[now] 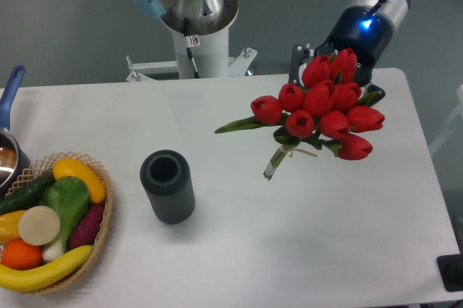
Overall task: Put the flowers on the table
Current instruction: 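Hold the red tulip bouquet raised in the gripper above the table, then rotate the gripper and lower the tulip bouquet toward the table surface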
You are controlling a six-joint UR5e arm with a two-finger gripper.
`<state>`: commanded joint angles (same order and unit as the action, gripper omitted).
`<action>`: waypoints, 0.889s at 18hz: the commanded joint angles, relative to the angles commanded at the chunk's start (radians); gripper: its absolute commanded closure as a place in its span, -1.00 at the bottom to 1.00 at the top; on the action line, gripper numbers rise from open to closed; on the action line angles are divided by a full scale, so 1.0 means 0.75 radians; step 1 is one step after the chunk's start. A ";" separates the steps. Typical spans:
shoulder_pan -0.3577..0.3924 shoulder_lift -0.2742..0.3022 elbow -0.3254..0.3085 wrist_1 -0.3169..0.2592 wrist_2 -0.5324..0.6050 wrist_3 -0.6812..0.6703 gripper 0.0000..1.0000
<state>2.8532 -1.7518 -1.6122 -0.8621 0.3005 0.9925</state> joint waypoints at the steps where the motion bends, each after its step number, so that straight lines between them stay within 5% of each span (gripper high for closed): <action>1: 0.000 0.004 0.002 0.000 0.031 0.002 0.14; 9: -0.008 0.098 -0.016 -0.004 0.460 0.016 0.14; 12: -0.033 0.131 -0.092 -0.006 0.781 0.096 0.14; 16: -0.051 0.131 -0.196 -0.008 0.945 0.316 0.14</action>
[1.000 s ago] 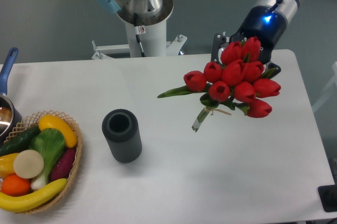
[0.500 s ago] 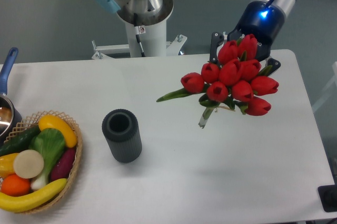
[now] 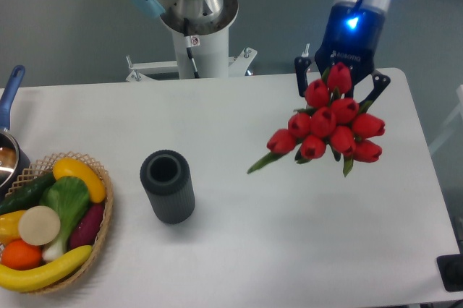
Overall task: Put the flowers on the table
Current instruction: 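Rotate the gripper and lower the tulip bouquet toward the table surface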
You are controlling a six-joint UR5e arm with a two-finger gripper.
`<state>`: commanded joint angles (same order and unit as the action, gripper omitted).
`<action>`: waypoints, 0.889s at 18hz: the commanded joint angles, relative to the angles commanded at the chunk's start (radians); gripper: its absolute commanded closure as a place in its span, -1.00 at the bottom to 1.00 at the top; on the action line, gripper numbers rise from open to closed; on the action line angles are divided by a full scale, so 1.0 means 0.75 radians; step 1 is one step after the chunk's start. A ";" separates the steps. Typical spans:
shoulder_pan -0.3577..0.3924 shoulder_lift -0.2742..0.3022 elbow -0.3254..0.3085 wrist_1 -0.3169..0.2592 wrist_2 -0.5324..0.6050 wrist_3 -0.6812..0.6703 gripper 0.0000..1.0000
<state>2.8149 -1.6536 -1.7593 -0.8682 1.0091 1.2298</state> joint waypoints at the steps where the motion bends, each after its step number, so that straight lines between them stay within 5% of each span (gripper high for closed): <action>1: -0.002 0.000 -0.022 -0.002 0.043 0.043 0.14; 5: -0.069 -0.026 -0.039 -0.008 0.323 0.099 0.14; 8: -0.176 -0.137 -0.021 -0.006 0.536 0.101 0.14; 16: -0.262 -0.323 0.006 -0.002 0.630 0.099 0.14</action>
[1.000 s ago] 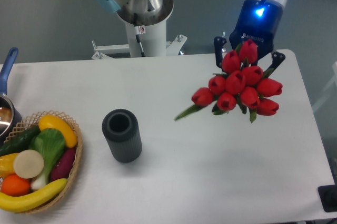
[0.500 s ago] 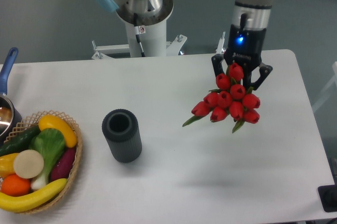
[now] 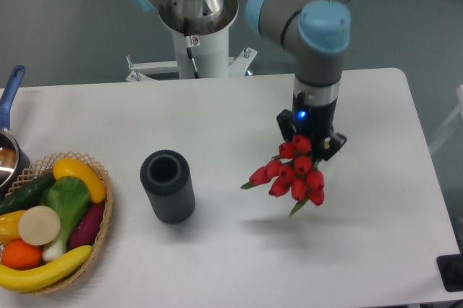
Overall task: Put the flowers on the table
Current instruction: 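Rotate the gripper and lower the tulip bouquet toward the table surface, then open the gripper to release the tulips onto the table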
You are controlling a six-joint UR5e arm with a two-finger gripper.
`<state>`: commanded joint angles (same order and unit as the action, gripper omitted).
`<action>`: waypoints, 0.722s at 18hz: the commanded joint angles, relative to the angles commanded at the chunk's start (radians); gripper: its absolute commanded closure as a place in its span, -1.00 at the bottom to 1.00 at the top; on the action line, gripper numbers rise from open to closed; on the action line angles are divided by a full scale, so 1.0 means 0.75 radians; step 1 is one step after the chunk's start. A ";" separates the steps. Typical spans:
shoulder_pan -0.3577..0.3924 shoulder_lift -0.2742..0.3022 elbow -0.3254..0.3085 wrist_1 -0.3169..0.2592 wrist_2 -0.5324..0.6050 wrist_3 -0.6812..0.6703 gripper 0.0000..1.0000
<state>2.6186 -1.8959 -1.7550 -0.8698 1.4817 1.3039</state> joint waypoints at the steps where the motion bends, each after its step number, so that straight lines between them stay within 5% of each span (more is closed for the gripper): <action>1: -0.014 -0.016 0.004 0.000 0.016 0.000 0.14; 8: -0.045 -0.104 0.027 0.006 0.010 -0.008 0.07; 10: -0.045 -0.109 0.029 0.010 0.010 0.000 -0.29; 11: -0.045 -0.109 0.035 0.014 0.010 0.002 -0.77; 12: -0.045 -0.105 0.057 0.014 0.010 0.000 -0.99; 13: -0.045 -0.096 0.076 0.012 0.010 -0.002 -1.00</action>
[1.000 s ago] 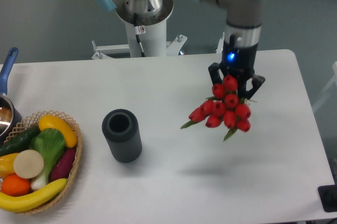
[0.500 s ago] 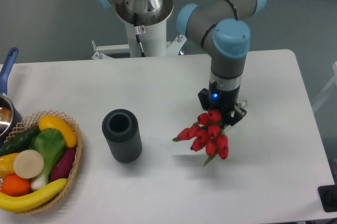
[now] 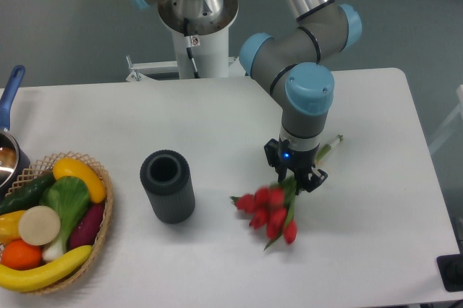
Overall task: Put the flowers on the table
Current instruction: 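Open the gripper to release the tulips onto the table, then raise the open gripper up and away from the tulips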
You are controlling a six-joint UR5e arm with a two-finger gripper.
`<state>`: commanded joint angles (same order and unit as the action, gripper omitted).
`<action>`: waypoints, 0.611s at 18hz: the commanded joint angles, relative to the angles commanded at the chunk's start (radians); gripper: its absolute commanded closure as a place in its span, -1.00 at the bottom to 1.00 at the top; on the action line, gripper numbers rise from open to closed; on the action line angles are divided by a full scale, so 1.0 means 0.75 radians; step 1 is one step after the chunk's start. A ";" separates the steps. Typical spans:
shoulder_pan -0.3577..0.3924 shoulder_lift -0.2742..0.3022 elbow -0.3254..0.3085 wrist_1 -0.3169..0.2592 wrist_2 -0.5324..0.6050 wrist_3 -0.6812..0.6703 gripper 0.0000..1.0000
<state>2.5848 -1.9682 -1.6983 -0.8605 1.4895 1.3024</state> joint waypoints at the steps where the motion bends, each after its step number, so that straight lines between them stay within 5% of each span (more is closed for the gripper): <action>1: -0.002 0.004 0.008 0.000 0.000 0.000 -1.00; 7: -0.004 0.098 0.123 0.010 0.000 -0.063 -1.00; 11: -0.004 0.123 0.223 -0.090 0.067 -0.082 -1.00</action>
<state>2.5817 -1.8761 -1.5311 -0.9278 1.5401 1.2409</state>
